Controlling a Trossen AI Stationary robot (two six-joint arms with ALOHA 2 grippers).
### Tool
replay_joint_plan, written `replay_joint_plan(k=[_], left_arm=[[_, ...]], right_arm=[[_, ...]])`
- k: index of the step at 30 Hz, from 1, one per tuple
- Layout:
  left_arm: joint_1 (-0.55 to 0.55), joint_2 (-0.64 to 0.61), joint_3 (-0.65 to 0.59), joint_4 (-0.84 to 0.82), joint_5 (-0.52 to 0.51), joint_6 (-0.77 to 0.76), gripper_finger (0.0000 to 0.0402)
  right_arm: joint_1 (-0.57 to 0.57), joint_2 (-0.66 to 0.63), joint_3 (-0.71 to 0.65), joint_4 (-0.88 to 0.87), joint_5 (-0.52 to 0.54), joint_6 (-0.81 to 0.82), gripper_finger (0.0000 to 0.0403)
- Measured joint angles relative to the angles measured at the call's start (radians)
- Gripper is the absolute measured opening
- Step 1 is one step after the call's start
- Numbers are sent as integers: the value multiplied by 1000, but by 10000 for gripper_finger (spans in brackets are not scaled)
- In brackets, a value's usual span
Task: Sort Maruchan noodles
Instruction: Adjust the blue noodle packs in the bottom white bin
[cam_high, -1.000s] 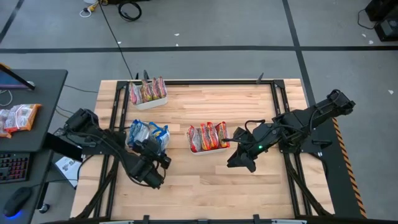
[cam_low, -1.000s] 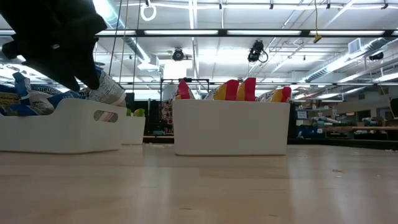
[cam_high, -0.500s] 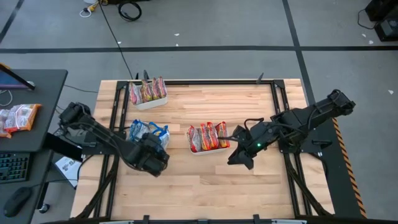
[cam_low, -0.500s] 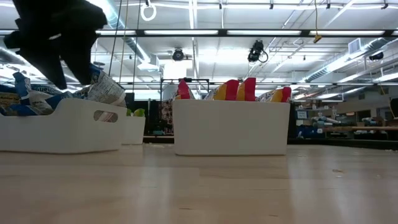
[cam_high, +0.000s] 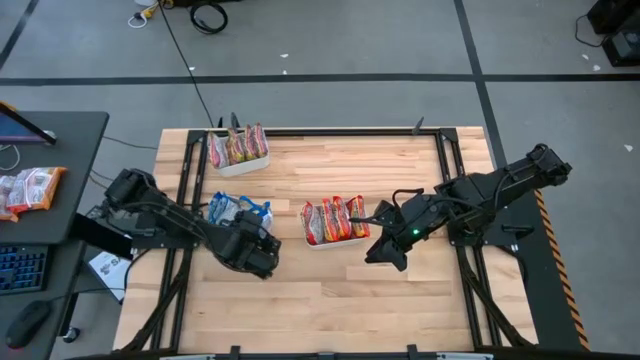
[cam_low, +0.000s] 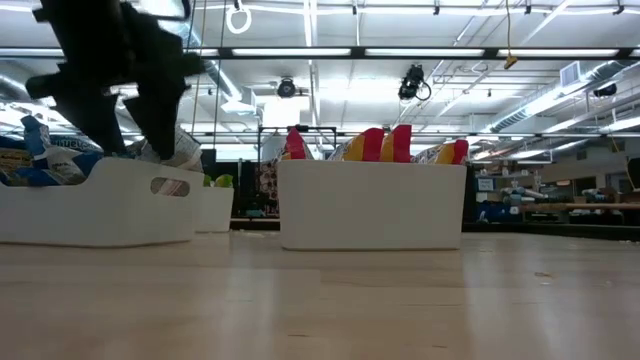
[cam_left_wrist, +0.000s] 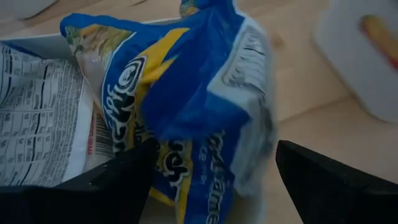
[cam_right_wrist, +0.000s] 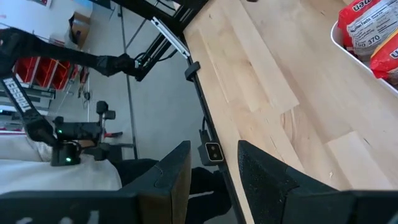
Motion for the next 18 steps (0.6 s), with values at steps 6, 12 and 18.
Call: replay_joint_plan(k=[6, 12, 18], left_arm=[[85, 54, -7, -63, 53, -19, 332], [175, 14, -10, -105, 116, 45, 319], [227, -100, -10, -126, 159, 92, 316]], right_arm=[[-1, 0, 0, 1, 0, 8, 137], [0, 0, 0, 3, -14, 17, 137], [0, 0, 0, 3, -22, 35, 137]])
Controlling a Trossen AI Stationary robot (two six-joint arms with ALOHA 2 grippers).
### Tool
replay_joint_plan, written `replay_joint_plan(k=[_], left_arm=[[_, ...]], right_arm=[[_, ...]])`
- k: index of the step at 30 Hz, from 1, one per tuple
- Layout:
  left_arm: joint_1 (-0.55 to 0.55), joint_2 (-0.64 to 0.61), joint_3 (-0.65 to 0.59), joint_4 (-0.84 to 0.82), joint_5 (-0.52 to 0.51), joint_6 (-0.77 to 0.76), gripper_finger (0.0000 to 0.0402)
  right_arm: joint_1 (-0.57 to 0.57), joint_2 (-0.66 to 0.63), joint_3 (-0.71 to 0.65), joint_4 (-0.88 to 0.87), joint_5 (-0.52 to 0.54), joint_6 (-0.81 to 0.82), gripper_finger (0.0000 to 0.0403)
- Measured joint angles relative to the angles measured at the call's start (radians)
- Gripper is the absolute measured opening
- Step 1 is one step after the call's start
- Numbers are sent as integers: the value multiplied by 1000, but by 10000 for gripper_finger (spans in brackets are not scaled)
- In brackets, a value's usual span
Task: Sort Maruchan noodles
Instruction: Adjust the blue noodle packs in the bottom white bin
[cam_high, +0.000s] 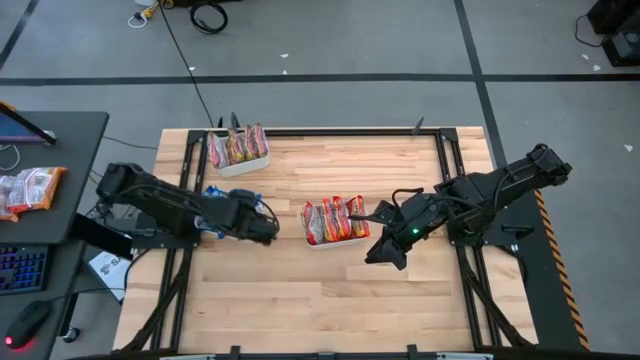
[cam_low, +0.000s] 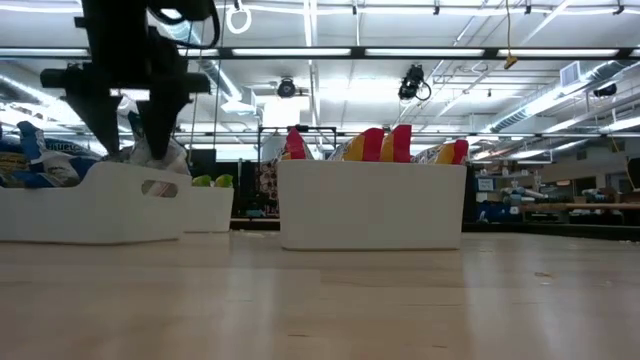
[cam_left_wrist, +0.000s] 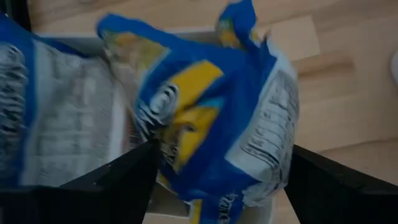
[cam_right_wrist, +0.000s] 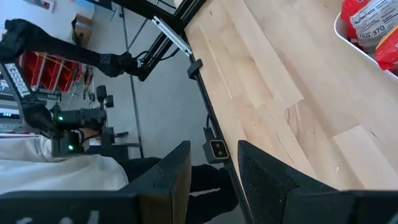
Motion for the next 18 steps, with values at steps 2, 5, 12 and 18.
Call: replay_joint_plan(k=[2, 5, 12, 18], left_arm=[[21, -41, 0, -20, 3, 26, 316], [72, -92, 0, -43, 3, 107, 316], [179, -212, -158, 164, 68, 197, 316], [186, -243, -266, 308, 27, 198, 314]], right_arm=[[0, 0, 0, 0, 0, 0, 137], [0, 0, 0, -1, -2, -6, 137], [-1, 0, 0, -1, 3, -10, 137], [6, 0, 0, -2, 7, 7, 137]])
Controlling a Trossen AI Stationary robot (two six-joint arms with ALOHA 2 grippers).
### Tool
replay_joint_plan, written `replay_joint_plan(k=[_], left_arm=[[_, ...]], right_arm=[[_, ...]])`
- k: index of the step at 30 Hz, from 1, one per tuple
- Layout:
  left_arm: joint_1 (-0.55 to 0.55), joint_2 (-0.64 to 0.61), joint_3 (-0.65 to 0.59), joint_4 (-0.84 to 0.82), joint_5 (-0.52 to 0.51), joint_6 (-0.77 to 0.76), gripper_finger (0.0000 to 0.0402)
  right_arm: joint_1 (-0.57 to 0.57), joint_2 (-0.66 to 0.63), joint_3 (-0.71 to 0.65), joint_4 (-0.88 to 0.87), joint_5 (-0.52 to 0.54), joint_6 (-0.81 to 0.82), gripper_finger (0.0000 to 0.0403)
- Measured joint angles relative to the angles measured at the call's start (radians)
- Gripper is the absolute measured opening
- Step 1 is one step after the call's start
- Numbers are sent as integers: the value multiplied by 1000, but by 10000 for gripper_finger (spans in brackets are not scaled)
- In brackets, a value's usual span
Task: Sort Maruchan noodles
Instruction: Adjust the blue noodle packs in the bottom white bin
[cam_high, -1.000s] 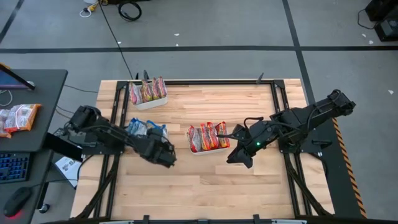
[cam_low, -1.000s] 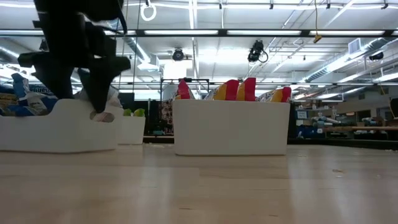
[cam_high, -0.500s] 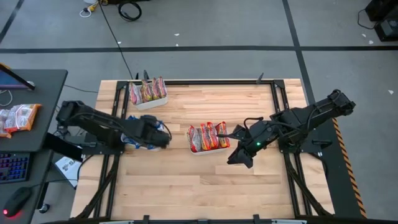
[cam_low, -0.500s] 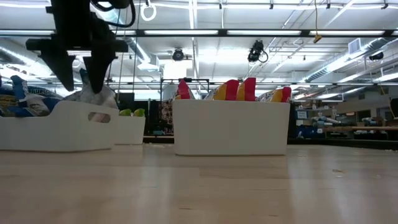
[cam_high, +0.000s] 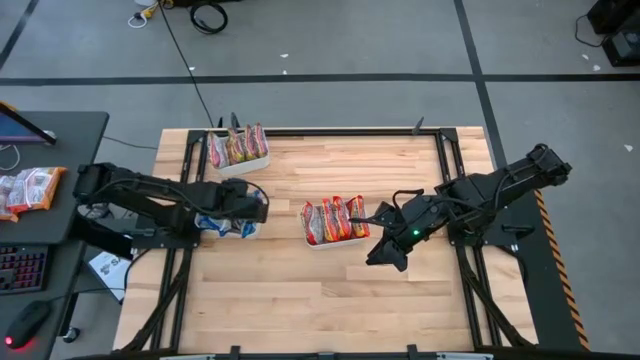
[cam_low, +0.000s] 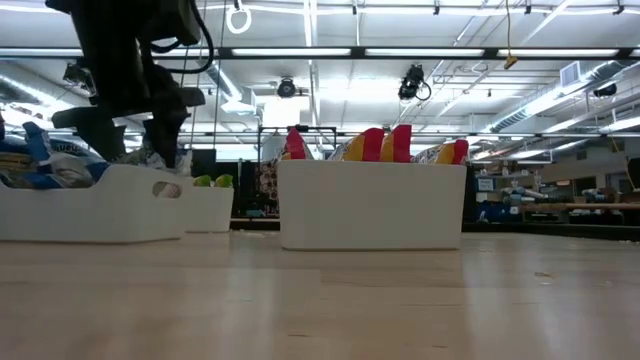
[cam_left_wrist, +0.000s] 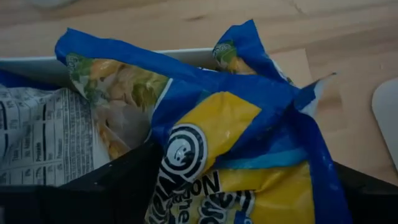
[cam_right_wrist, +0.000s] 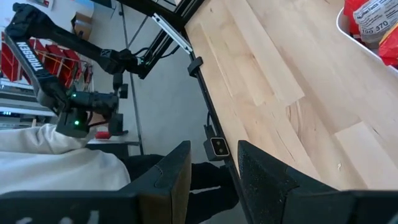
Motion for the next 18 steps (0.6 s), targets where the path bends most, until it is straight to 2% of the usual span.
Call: replay_joint_plan(k=[3, 6, 11, 15, 16, 18], left_arm=[[-2, 5, -11, 24, -38, 21, 300], [2, 5, -12, 26, -46, 41, 261], [23, 2, -11, 7, -33, 47, 142], [54, -22, 19, -73, 46, 117, 40], [65, -34, 33, -103, 71, 140, 24], [99, -66, 65, -150, 136, 188, 18]], right_arm=[[-6, 0, 0, 0, 0, 0, 137], [-17, 0, 0, 1, 0, -4, 137], [-31, 0, 0, 0, -1, -7, 137], [-32, 0, 0, 0, -7, -10, 137], [-32, 0, 0, 0, -7, -14, 137], [-32, 0, 0, 2, -8, -22, 137]])
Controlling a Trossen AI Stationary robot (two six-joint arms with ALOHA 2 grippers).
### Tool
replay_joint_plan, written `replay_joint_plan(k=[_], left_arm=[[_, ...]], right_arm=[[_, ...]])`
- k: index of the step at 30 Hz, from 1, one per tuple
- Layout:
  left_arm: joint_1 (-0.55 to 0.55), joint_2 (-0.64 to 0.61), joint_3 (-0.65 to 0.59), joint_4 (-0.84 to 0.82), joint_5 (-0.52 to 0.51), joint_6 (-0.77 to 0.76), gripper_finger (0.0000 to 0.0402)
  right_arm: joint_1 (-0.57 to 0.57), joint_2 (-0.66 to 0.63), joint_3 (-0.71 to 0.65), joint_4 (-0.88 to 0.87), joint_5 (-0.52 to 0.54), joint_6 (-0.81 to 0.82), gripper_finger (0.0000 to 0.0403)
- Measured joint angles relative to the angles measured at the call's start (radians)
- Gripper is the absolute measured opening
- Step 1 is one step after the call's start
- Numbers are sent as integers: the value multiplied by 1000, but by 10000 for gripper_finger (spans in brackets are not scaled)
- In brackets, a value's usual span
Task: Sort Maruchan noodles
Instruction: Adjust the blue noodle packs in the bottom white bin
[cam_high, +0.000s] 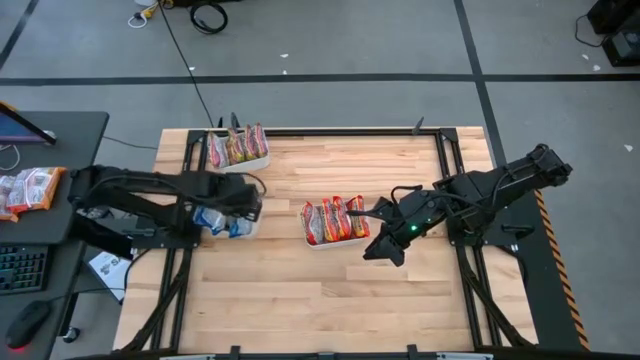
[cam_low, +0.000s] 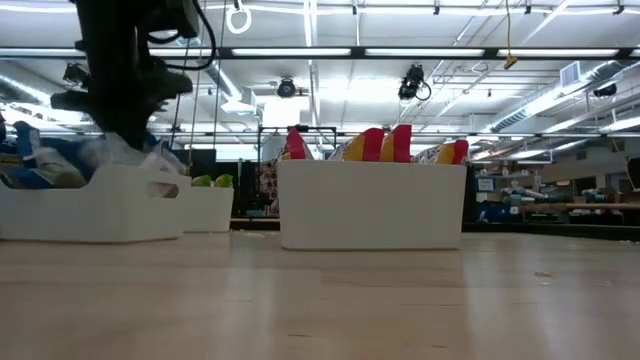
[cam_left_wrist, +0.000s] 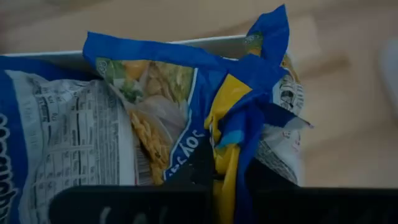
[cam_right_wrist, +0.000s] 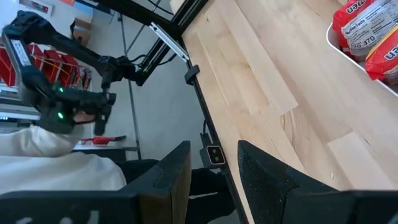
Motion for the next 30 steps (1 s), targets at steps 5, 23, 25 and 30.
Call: replay_joint_plan(k=[5, 23, 25, 30], left_arm=[[180, -67, 2, -35, 268, 181, 24], [461, 46, -155, 289, 419, 436, 54], [447, 40, -153, 299, 410, 436, 75], [440, 36, -83, 238, 404, 415, 142]], right_arm=[[0, 0, 0, 8, 13, -23, 137], [0, 0, 0, 60, 69, -17, 137], [5, 0, 0, 67, 69, -11, 137], [9, 0, 0, 101, 64, -10, 137]])
